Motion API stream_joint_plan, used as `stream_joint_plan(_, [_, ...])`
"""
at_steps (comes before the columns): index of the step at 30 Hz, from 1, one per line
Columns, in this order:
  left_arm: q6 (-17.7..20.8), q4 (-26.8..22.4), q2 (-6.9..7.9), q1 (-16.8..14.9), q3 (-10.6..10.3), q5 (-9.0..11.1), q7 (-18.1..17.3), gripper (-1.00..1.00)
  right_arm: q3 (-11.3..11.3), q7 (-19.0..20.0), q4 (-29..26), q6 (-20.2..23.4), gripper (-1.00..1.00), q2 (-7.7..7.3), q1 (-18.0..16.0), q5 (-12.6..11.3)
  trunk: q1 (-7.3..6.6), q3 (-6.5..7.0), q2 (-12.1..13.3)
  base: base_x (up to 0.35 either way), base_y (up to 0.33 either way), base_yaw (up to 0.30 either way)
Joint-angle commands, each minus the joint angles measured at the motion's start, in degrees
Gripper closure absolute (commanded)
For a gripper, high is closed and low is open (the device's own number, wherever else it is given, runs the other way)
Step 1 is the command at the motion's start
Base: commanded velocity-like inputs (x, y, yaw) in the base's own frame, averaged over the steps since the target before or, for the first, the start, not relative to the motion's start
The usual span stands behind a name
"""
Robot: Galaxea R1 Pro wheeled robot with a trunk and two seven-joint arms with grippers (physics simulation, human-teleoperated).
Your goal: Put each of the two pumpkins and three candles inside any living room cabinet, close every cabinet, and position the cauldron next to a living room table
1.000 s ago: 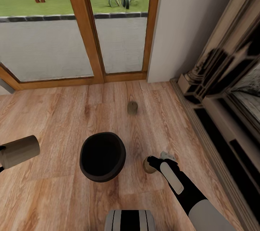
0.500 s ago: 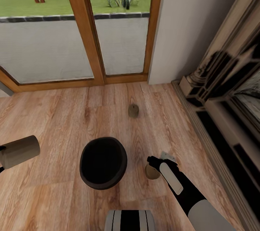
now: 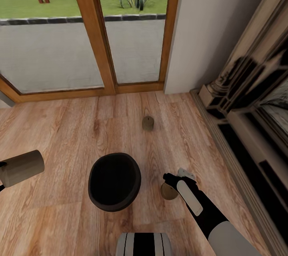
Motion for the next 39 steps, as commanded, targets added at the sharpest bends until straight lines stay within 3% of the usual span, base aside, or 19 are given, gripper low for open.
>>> stream_joint_plan(1, [0.07,-0.06,0.02,0.05,0.07,0.63,0.56,1.00,0.13,-0.42,0.02,0.08,-1.00,-0.01,-0.05,-0.36,-0.01,-0.03,-0.02,0.001,0.000,0.000])
stream_joint_plan(9, [0.07,-0.06,0.00,0.05,0.07,0.62,0.56,1.00,0.13,-0.35,2.77,0.00,-1.00,-0.01,-0.18,-0.15,-0.01,-0.03,-0.02,0.000,0.000,0.000])
stream_joint_plan(20, [0.07,-0.06,-0.16,0.05,0.07,0.59,0.56,1.00,0.28,-0.33,3.53,-1.83,-1.00,0.03,-0.22,-0.02,0.28,-2.47,-0.16,0.000,0.000,0.000])
stream_joint_plan(39, [0.07,-0.07,-0.25,0.05,0.07,0.58,0.56,1.00,0.46,0.93,3.74,-2.02,-1.00,0.04,-0.28,-0.04,0.28,-2.47,-0.16,0.000,0.000,0.000])
